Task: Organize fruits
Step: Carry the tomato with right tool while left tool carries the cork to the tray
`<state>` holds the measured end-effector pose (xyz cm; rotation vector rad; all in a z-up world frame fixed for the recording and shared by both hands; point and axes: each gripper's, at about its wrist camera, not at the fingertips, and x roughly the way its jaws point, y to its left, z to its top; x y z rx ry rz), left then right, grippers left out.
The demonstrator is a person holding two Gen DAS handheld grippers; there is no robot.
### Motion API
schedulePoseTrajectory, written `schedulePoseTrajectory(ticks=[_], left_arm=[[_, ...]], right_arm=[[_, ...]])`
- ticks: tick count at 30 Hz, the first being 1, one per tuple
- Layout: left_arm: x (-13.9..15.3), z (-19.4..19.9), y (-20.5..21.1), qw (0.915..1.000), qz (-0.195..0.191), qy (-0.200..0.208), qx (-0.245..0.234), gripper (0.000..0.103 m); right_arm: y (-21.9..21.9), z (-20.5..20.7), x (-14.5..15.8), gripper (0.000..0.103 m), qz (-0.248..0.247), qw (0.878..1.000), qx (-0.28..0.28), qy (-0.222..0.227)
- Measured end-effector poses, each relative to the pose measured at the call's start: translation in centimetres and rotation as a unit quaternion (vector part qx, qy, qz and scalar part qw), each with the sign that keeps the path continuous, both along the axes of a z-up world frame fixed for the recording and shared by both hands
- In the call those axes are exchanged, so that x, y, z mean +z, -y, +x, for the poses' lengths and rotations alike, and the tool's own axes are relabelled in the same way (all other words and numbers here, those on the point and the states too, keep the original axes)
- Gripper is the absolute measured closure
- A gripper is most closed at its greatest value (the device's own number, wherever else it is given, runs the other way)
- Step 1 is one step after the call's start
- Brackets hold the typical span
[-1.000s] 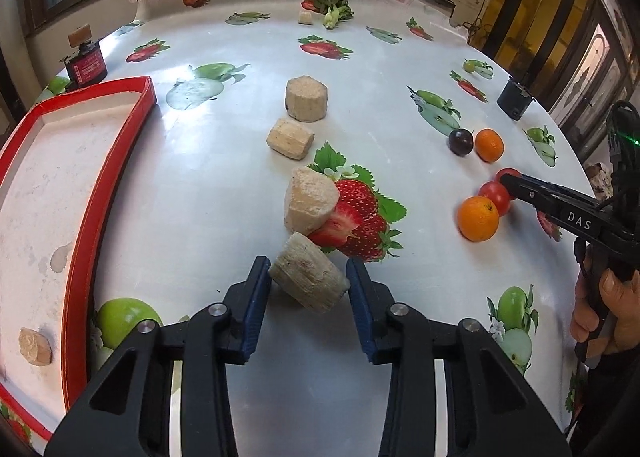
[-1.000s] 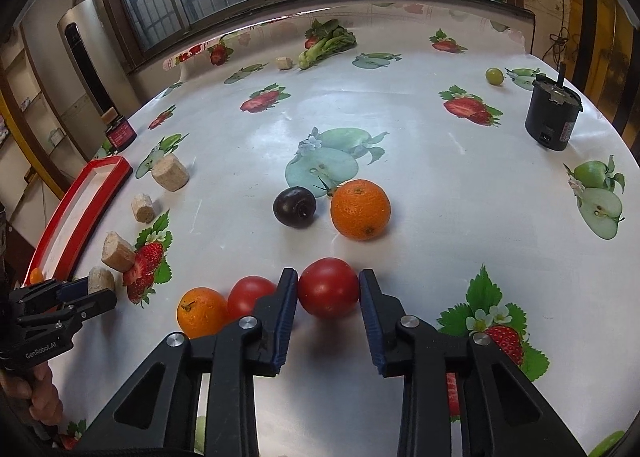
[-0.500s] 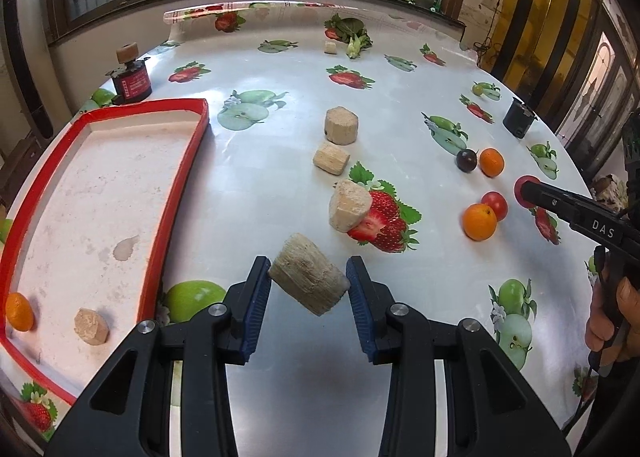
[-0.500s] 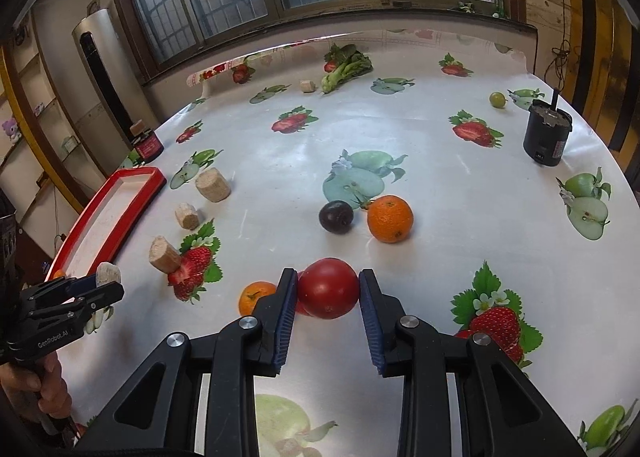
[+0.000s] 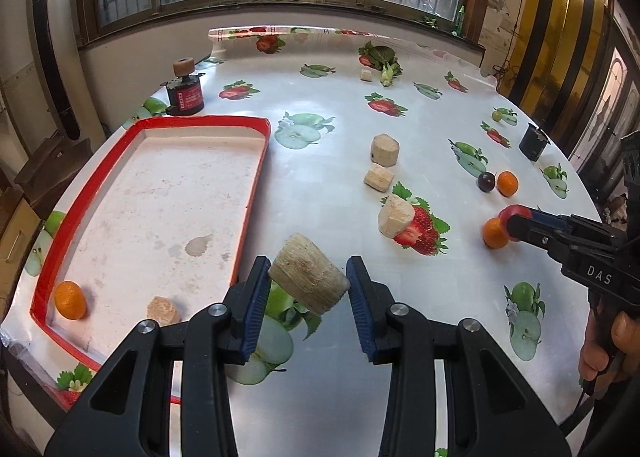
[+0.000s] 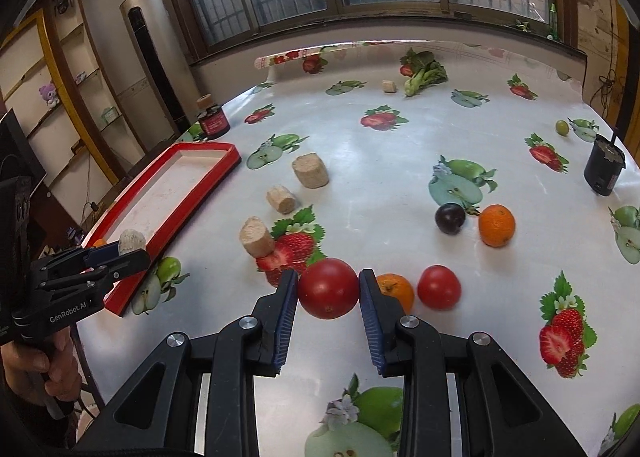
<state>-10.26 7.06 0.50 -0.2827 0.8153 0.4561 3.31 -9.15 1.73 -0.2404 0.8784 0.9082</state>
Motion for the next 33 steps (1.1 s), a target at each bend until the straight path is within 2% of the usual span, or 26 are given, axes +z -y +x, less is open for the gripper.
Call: schedulePoseTrajectory(ticks=[16, 33], left_arm=[[1.2, -3.2, -3.9, 0.999, 0.008, 0.011, 0.043, 0.066], [0.8, -5.9, -9.0, 0.9961, -0.003, 0.014, 0.087, 0.066]], right_arm=[[-5.4, -3.8, 0.4, 0.071, 0.007, 0.998, 0.063, -0.008], [-11.1, -6.6, 0.9, 0.071, 0.008, 0.993, 0.115, -0.005]])
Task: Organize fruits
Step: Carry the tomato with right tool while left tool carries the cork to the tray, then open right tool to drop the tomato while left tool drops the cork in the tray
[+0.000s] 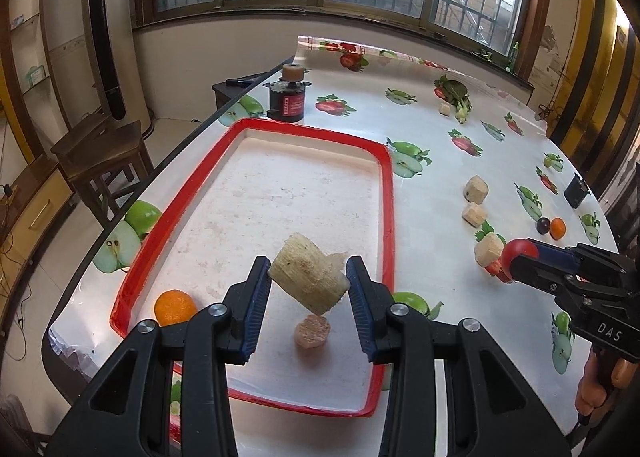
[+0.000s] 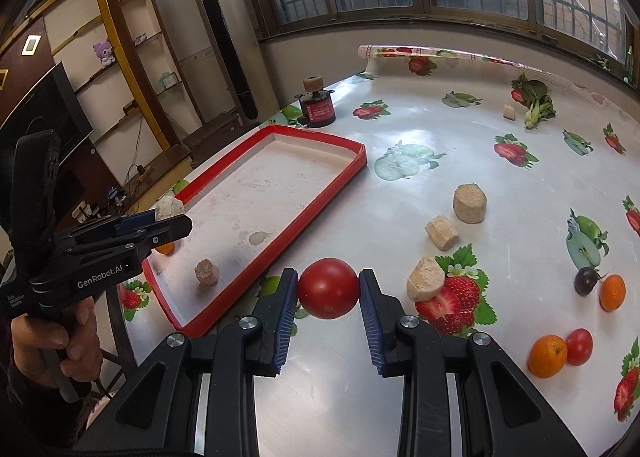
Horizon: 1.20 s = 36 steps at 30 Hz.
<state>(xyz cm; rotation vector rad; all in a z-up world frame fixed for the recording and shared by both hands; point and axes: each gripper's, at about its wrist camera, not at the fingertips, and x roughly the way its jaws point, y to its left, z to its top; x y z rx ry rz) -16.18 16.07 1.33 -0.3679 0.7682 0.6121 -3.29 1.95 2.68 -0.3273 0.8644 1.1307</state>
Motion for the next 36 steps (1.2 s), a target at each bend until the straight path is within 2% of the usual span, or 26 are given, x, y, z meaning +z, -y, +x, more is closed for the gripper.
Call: schedulePoseTrajectory(ticks=[12, 19, 27, 36], left_arm=[[-0.6, -1.3, -4.3, 0.9994, -0.006, -0.009, 0.032, 0.066], [-1.9, -1.3, -6.7, 0.9987, -0.016, -0.022, 0.044, 0.066], [-4.2, 0.0, -8.6, 0.997, -0.05, -0.042, 0.043, 0.066], [-6.3, 0.4, -9.2, 0.9943, -0.069, -0.065, 0.049, 0.066]], right_arm=[[-4.9, -1.4, -0.3, 0.071, 0.011, 0.999, 0.035, -0.017], [-8.9, -2.6, -1.0, 0.071, 0.004, 0.998, 0.064, -0.021], [-13.1, -3.7, -3.5, 0.071, -0.019, 0.995, 0.096, -0.027], [-15.2, -3.8, -6.6, 0.071, -0.055, 0.991, 0.116, -0.034]])
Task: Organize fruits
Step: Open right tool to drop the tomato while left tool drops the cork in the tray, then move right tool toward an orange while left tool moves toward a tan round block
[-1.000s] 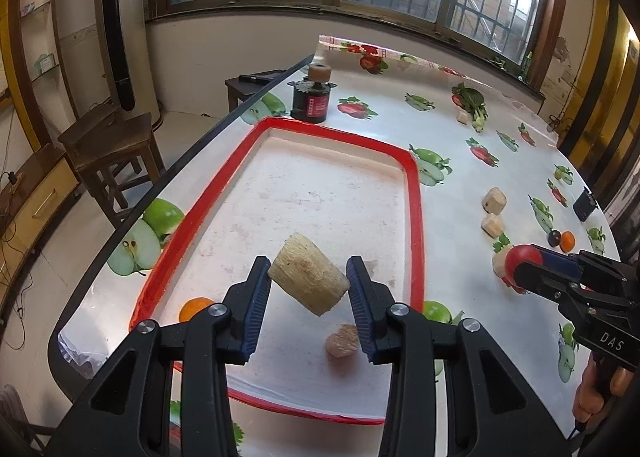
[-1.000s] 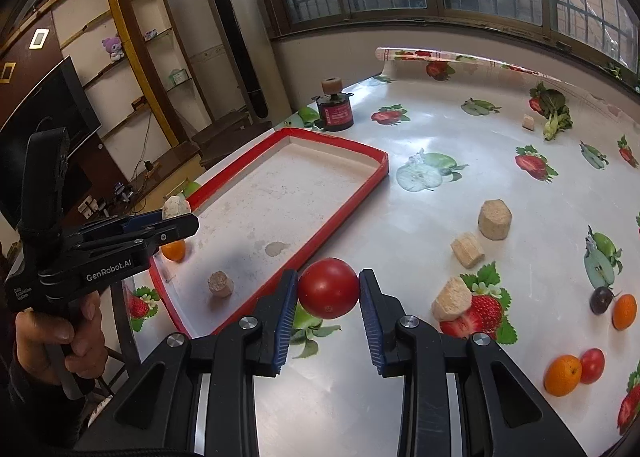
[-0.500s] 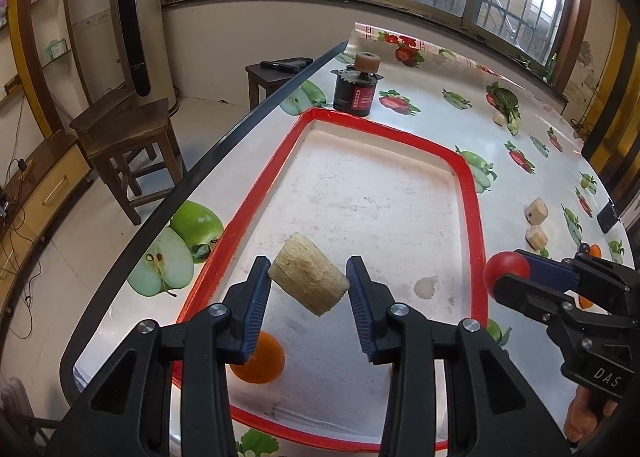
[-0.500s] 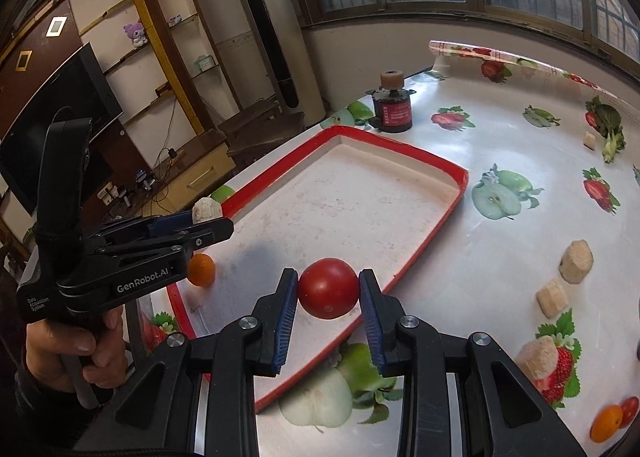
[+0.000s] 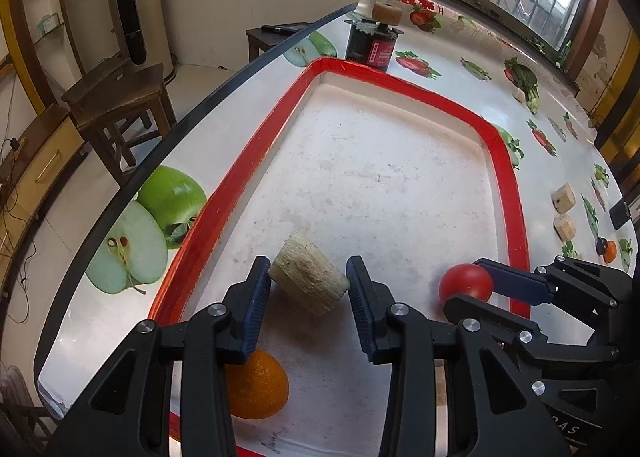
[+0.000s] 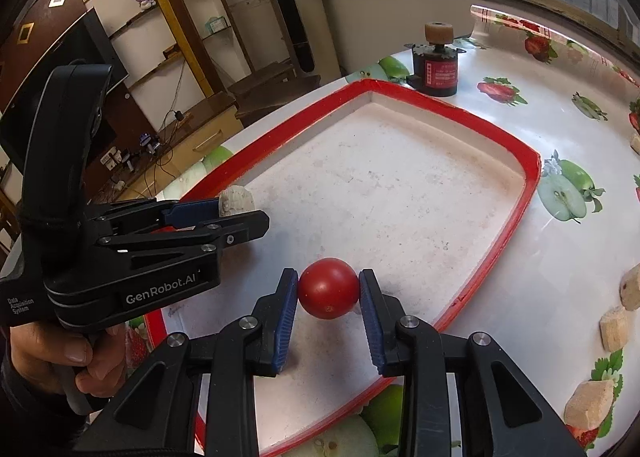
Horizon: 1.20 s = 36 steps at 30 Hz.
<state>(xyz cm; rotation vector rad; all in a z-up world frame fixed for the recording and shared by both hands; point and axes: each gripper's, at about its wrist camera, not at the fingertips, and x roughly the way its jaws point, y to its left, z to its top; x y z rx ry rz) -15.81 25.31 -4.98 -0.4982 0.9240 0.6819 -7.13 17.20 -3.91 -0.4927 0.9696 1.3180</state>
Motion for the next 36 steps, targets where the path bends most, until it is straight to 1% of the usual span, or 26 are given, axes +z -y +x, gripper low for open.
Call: schedulePoseTrajectory(ticks=[2, 3, 5, 7, 9, 10, 12, 15, 22, 29, 36], left_arm=[[-0.1, -0.2, 0.0, 1.0, 0.0, 0.002, 0.002, 0.064], [-0.1, -0.1, 0.1, 1.0, 0.006, -0.004, 0.004, 0.059], [0.1, -0.1, 0.3, 0.9996, 0.021, -0.016, 0.01, 0.051], [0.4, -0.2, 0.5, 0.9995, 0.026, -0.016, 0.008, 0.051], [0.8, -0.3, 0.7, 0.9994, 0.03, -0.017, 0.008, 0.05], [1.0, -0.4, 0.8, 0.9993, 0.033, -0.016, 0.008, 0.048], [1.5, -0.5, 1.2, 0.999, 0.04, -0.016, 0.009, 0.04], [2.2, -0.7, 1.8, 0.9986, 0.051, -0.013, 0.008, 0.039], [3.5, -0.6, 3.7, 0.9987, 0.051, 0.001, 0.004, 0.039], [4.5, 0.7, 6.6, 0.9982, 0.053, 0.018, -0.02, 0.039], [5.2, 3.1, 10.6, 0.9962, 0.049, 0.034, -0.064, 0.039]], right_arm=[[-0.1, -0.2, -0.5, 0.07, -0.007, 1.0, 0.002, 0.001], [-0.2, -0.3, -0.6, 0.068, -0.012, 1.0, 0.002, 0.001], [-0.1, -0.4, -0.8, 0.068, -0.011, 1.0, 0.005, -0.001], [-0.1, -0.3, -0.7, 0.068, -0.014, 1.0, 0.005, 0.004], [0.2, -0.3, -0.2, 0.061, -0.01, 1.0, 0.003, 0.005], [0.4, -0.3, 0.1, 0.059, -0.005, 1.0, 0.002, 0.005], [0.9, -0.2, 0.7, 0.05, 0.002, 1.0, -0.001, 0.006], [2.0, -0.1, 1.9, 0.049, 0.015, 1.0, -0.005, 0.007], [5.8, 0.6, 4.3, 0.049, 0.04, 0.999, -0.027, 0.009], [10.5, 2.7, 5.1, 0.048, 0.047, 0.996, -0.071, 0.009], [15.9, 5.1, 5.6, 0.048, 0.054, 0.991, -0.126, 0.012]])
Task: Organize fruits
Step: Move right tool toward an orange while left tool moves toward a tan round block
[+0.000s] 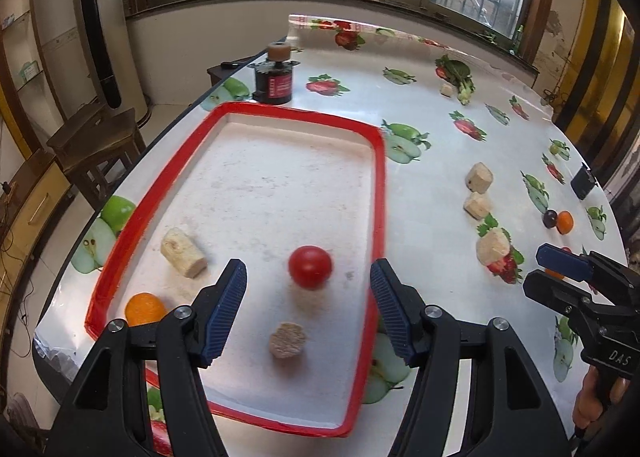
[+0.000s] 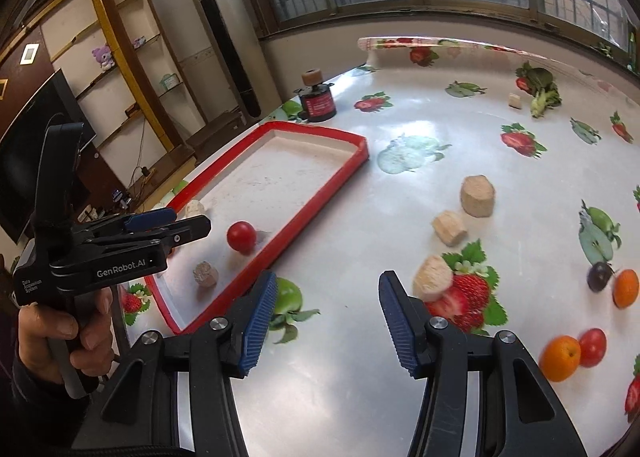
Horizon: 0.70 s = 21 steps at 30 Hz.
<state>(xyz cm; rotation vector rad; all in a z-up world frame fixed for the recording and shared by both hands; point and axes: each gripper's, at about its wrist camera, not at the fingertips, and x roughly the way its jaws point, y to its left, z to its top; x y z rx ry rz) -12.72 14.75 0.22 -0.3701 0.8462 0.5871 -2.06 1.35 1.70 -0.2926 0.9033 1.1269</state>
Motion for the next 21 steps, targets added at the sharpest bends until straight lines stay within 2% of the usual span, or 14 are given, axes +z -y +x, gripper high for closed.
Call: schedulePoseTrajectory(ticks=[10, 21], left_arm=[[0.0, 4.2, 5.5, 0.9976, -0.009, 0.002, -0.069, 0.04], [-0.3, 7.0, 9.0, 0.9938, -0.012, -0.006, -0.11, 0.04]], right_arm=[[7.7, 3.9, 0.3, 0.048, 0.0, 0.996, -0.088, 0.005], [13.5, 6.4, -0.2, 0.048, -0.008, 0.989, -0.149, 0.003]])
